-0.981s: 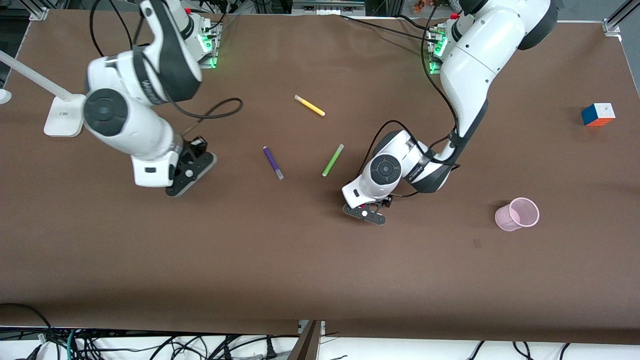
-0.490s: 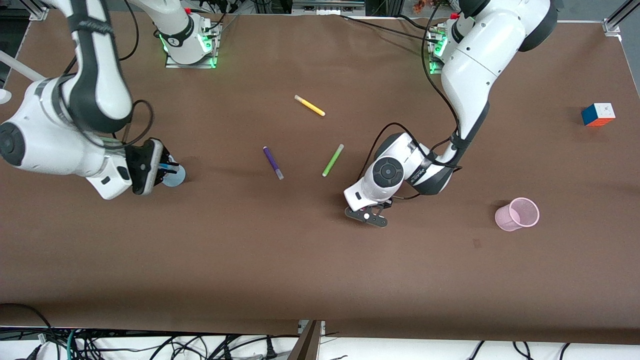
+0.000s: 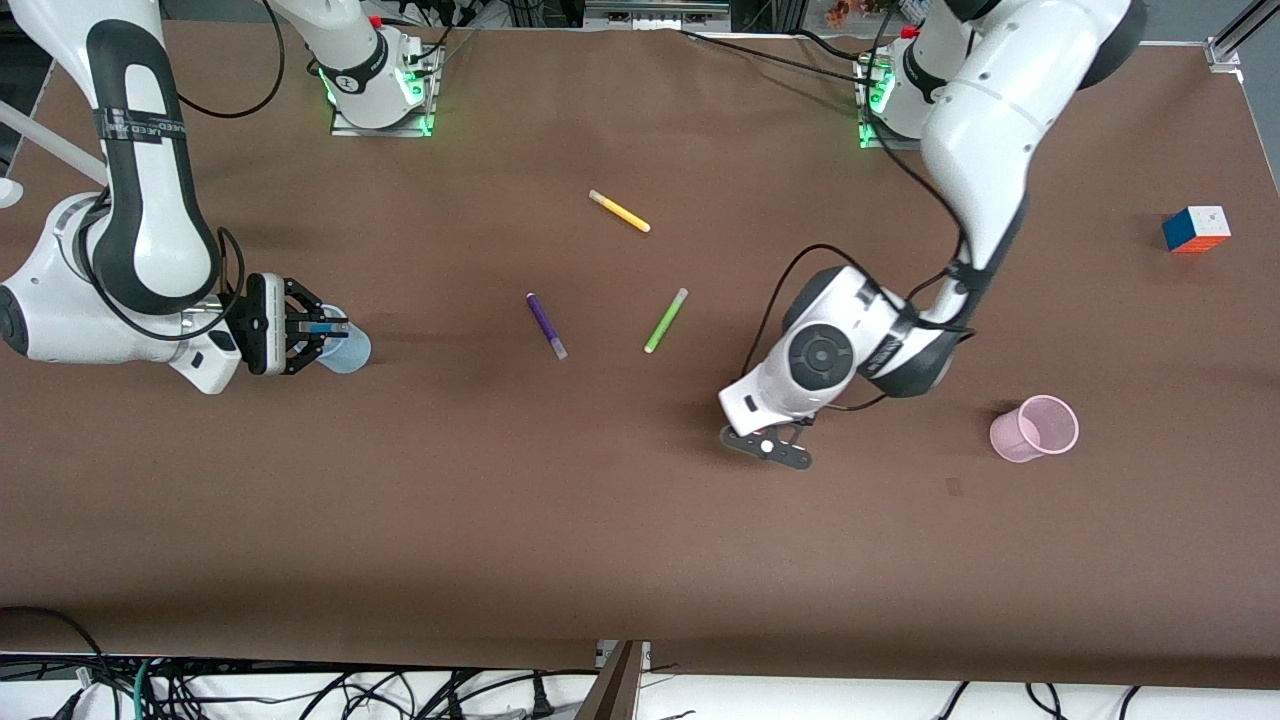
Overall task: Place pink and blue markers in matching cups
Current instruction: 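Carry the blue marker to the blue cup while the left gripper carries the pink marker, then drop the blue marker into the blue cup while the left gripper lowers the pink marker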
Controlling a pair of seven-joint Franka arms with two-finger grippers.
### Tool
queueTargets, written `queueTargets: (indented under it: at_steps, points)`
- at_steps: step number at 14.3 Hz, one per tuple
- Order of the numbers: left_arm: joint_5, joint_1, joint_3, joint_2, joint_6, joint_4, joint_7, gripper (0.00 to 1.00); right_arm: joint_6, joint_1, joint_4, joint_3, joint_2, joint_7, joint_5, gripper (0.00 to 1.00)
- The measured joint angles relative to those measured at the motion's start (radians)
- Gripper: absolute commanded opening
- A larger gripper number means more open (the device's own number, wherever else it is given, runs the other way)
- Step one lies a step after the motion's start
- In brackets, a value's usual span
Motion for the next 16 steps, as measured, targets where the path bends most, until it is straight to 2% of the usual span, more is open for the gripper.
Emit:
queueTargets:
  at_steps: [1,2,5,8,12,13,16]
  points:
    - [0.0,0.048,-0.035,-0.036,-0.069,0.005,0.032,0.0,0.0,0.0,-0.007,0.0,0.0,-0.014,0.004,0.01]
    - [-0.001,0.104,-0.073,-0.076,-0.143,0.009,0.075,0.0,0.0,0.0,-0.009,0.0,0.0,-0.03,0.006,0.99]
    - [-0.002,0.26,-0.153,-0.187,-0.299,0.008,0.241,0.0,0.0,-0.01,-0.009,0.0,-0.001,-0.04,0.011,1.0]
    - [-0.004,0.371,-0.163,-0.24,-0.328,0.0,0.497,0.0,-0.022,-0.036,0.019,-0.001,-0.006,0.072,0.018,1.0]
    - [-0.072,0.52,-0.176,-0.241,-0.327,-0.012,0.769,0.0,-0.131,-0.042,0.141,-0.008,-0.025,0.497,-0.008,1.0]
    - [-0.079,0.544,-0.18,-0.241,-0.326,-0.017,0.804,0.0,-0.147,-0.04,0.168,-0.009,-0.029,0.62,-0.034,1.0]
    - [-0.082,0.577,-0.184,-0.241,-0.325,-0.026,0.866,0.0,-0.196,-0.024,0.245,-0.009,-0.037,0.977,-0.186,1.0]
